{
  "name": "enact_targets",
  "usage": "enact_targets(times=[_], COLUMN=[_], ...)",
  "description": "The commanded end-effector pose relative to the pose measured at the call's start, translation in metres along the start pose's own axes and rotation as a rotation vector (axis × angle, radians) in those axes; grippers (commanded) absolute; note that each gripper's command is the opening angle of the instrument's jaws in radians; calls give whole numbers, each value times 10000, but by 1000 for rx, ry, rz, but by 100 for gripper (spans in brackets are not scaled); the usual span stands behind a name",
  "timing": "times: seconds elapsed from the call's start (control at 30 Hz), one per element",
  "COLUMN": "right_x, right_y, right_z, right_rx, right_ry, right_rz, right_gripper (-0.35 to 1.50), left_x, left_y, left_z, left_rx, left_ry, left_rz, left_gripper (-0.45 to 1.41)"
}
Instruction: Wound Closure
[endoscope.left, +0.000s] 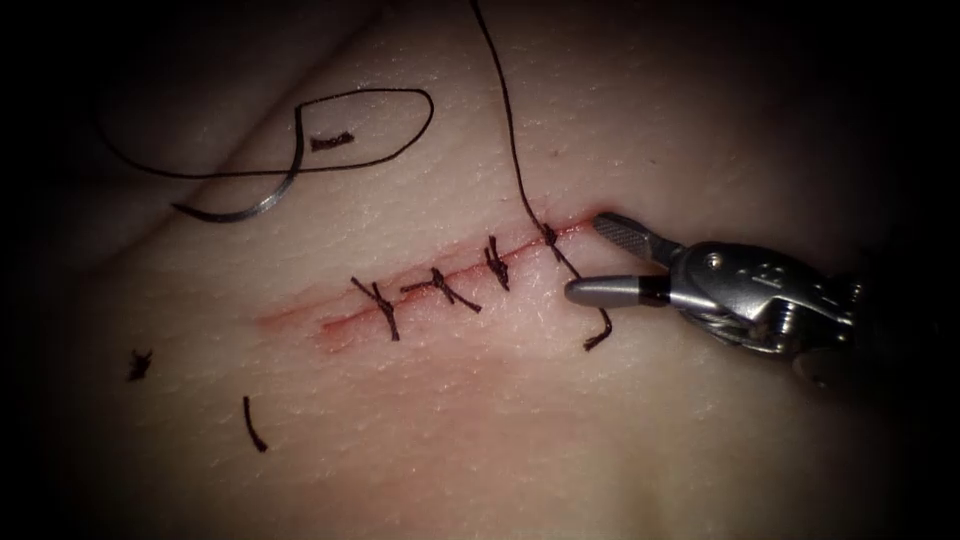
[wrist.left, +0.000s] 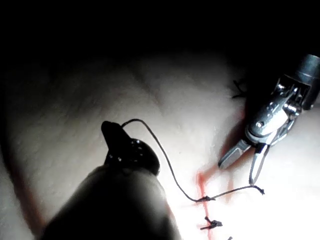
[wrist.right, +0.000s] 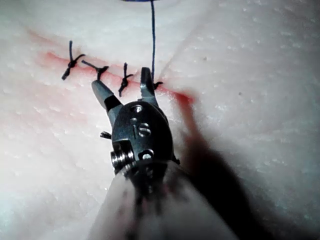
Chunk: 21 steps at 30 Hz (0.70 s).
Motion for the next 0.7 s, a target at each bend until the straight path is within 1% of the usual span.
enact_targets(times=[0.03,0.27,0.4,0.57,0.7], right_x=[0,3,-3,-9,-8], right_y=[-2,14,21,15,12], right_z=[22,49,56,60,67], right_rx=[-4,-21,-25,-21,-25], right_ry=[-15,-59,-75,-91,-92], right_rz=[-20,-71,-89,-115,-149], right_gripper=[115,115,115,116,116], left_x=[5,16,27,44,53], left_y=[8,21,30,41,47], left_z=[3,-9,-19,-30,-34], left_rx=[4,-1,-15,2,8], left_ry=[2,13,69,97,101], left_rz=[2,10,8,3,7], left_gripper=[-45,-45,-45,-45,-45])
